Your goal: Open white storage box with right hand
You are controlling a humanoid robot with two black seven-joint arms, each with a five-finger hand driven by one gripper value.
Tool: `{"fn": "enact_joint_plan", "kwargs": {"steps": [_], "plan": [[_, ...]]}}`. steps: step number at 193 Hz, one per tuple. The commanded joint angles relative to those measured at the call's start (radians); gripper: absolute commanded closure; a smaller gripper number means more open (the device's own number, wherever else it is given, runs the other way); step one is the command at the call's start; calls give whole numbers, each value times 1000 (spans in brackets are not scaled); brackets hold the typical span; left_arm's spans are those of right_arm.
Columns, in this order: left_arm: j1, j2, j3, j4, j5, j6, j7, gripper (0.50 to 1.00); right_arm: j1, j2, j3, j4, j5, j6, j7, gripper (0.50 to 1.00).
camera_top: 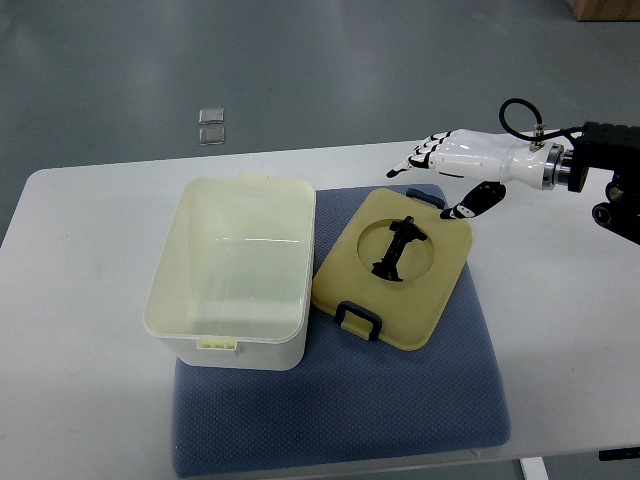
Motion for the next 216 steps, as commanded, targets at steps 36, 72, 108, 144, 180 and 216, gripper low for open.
{"fn": "enact_joint_plan", "kwargs": {"steps": [36, 72, 108, 144, 180, 216], "plan": [[0, 0, 0, 0, 0, 0, 0, 500, -84, 89, 331, -105, 491, 183, 0, 654], [0, 0, 0, 0, 0, 0, 0, 500, -176, 190, 527, -145, 730, 175, -201, 654], [0, 0, 0, 0, 0, -1, 0, 500, -259, 276, 657, -148, 839, 151, -370, 642], [0, 0, 0, 0, 0, 0, 0, 500, -319, 334, 677, -153, 847, 123, -437, 638], [0, 0, 0, 0, 0, -1, 0, 500, -353, 376, 720, -154, 847, 88, -436, 572], [0, 0, 0, 0, 0, -1, 0, 500, -374, 416, 789, -154, 847, 88, -427, 570]]}}
